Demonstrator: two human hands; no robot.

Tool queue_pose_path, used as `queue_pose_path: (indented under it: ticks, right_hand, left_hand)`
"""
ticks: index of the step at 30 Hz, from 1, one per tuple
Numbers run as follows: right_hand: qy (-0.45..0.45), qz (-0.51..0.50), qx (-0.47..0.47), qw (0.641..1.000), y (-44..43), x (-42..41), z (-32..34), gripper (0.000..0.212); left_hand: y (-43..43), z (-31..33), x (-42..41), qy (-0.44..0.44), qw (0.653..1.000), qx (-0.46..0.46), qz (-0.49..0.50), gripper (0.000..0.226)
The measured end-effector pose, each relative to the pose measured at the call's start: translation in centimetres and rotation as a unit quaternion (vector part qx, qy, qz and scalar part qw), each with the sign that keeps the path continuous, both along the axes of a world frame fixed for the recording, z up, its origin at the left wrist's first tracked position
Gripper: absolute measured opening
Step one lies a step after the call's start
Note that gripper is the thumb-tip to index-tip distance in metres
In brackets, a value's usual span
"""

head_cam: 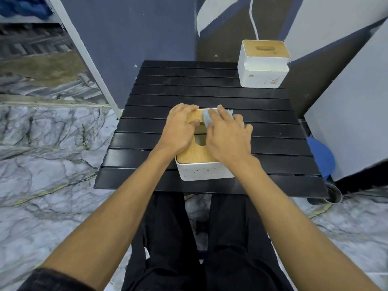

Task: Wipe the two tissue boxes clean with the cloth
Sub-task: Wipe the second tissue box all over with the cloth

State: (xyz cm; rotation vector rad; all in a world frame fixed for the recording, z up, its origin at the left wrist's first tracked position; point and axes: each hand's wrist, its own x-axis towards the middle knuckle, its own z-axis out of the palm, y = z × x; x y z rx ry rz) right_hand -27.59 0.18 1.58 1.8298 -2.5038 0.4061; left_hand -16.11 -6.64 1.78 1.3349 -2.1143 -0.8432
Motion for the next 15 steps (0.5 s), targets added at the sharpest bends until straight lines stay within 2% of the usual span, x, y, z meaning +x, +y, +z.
queue_pose_path:
  ticks: [3,10,15]
  right_hand:
    - [0.0,0.007,0.007,1.0,-0.9,-0.2,0.0,0.047]
    - [0.028,0.025,-0.035,0.999,4.5,0.7,-0.4,0.039]
    - [0.017,0.015,-0.002,1.0,0.5,-0.1,0.1,0.043]
  left_hand:
    - [-0.2,-0.2,0.0,-0.001,1.0,-0.003,0.006,0.042]
    - [-0.2,-0.2,-0.1,-0.004,1.0,-0.003,-0.002,0.041]
    - [-0.3,-0.2,0.0,-0.013,1.0,-0.007,-0.007,0.042]
